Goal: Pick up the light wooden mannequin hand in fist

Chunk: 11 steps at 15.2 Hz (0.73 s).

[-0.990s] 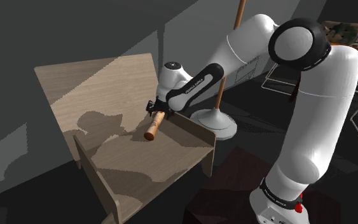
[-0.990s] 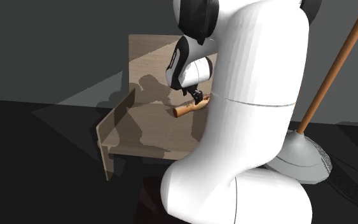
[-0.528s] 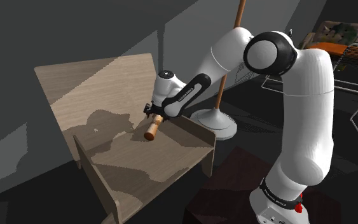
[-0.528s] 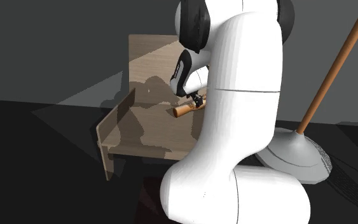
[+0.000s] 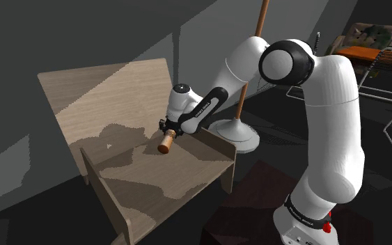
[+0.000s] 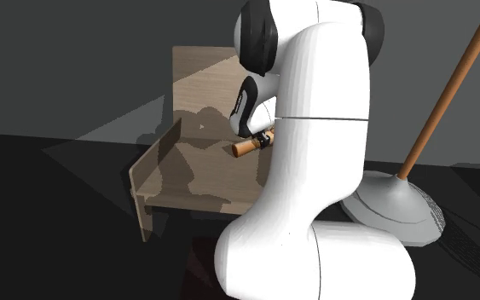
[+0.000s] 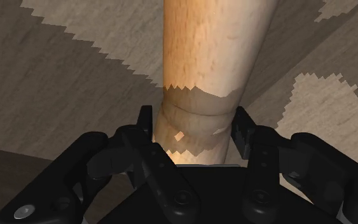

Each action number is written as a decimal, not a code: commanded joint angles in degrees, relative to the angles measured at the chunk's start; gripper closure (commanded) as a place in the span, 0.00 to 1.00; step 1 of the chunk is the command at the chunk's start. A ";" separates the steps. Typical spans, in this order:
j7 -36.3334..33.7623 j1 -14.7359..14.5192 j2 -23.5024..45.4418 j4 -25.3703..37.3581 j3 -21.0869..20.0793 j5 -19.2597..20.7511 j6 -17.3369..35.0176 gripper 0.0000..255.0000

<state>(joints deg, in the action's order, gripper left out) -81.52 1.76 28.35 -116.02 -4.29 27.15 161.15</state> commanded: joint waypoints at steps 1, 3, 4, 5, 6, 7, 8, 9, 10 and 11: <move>-0.03 -0.01 0.06 0.00 0.05 0.04 0.06 1.00; -0.02 0.00 0.07 0.02 0.04 0.03 0.05 1.00; -0.01 0.01 0.05 -0.01 0.04 0.03 0.05 1.00; -0.01 0.01 0.04 -0.01 0.04 0.03 0.05 1.00; -0.03 0.00 0.05 -0.01 0.05 0.04 0.06 1.00; -0.03 0.00 0.02 -0.04 0.04 0.03 0.06 1.00; -0.02 -0.01 0.08 0.05 0.03 0.02 0.02 1.00; 0.35 0.23 -0.55 -0.05 -0.30 -0.32 -0.51 1.00; 0.72 0.47 -1.16 -0.13 -0.63 -0.67 -1.05 1.00; 1.09 0.71 -1.77 -0.20 -0.95 -1.02 -1.59 1.00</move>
<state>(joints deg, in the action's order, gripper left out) -80.69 2.33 27.30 -116.07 -4.94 26.44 160.08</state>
